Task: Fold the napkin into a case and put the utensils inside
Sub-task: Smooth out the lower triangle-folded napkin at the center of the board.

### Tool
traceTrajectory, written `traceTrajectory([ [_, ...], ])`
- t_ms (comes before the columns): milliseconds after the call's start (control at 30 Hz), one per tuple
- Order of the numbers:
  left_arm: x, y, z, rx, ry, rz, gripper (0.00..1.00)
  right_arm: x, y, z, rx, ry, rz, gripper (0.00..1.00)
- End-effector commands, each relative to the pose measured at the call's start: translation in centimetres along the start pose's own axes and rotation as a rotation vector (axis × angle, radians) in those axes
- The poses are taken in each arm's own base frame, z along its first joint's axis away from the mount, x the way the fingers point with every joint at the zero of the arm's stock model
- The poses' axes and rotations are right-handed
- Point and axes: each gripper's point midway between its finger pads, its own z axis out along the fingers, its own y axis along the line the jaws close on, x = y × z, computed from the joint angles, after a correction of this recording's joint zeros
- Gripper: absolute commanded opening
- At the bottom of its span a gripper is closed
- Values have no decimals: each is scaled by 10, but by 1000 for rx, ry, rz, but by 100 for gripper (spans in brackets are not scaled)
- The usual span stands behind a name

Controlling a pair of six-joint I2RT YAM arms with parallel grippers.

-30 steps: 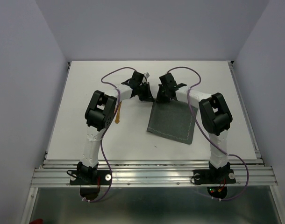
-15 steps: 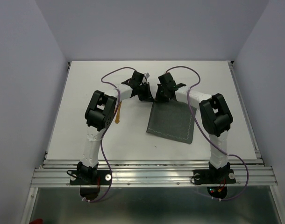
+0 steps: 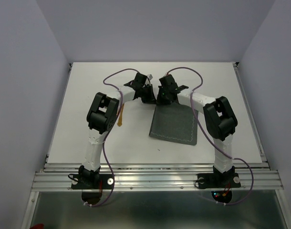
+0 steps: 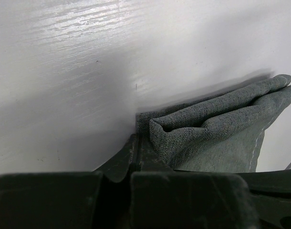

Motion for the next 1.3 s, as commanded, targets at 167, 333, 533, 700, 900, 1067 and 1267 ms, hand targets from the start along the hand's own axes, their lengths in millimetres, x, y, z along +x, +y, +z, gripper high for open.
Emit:
traceTrajectory([
  [167, -10, 2, -11, -38, -31, 29, 0, -24, 19, -11, -30, -72, -35, 36],
  [333, -23, -2, -24, -71, -70, 47, 0, -42, 22, -34, -14, -125, -63, 43],
  [533, -40, -9, -49, -116, -126, 82, 16, -63, -15, -81, 55, -223, -31, 44],
  [700, -55, -18, -78, -160, -190, 123, 31, -68, -106, -119, 175, -266, 93, 46],
  [900, -38, -21, -103, -177, -168, 146, 46, -57, -166, -141, 250, -265, 135, 46],
  [1067, 1, -25, -105, -135, -114, 134, 60, -49, -184, -136, 279, -238, 145, 45],
  [1267, 58, -49, -96, -63, -40, 185, 33, -47, -187, -114, 285, -197, 142, 37],
])
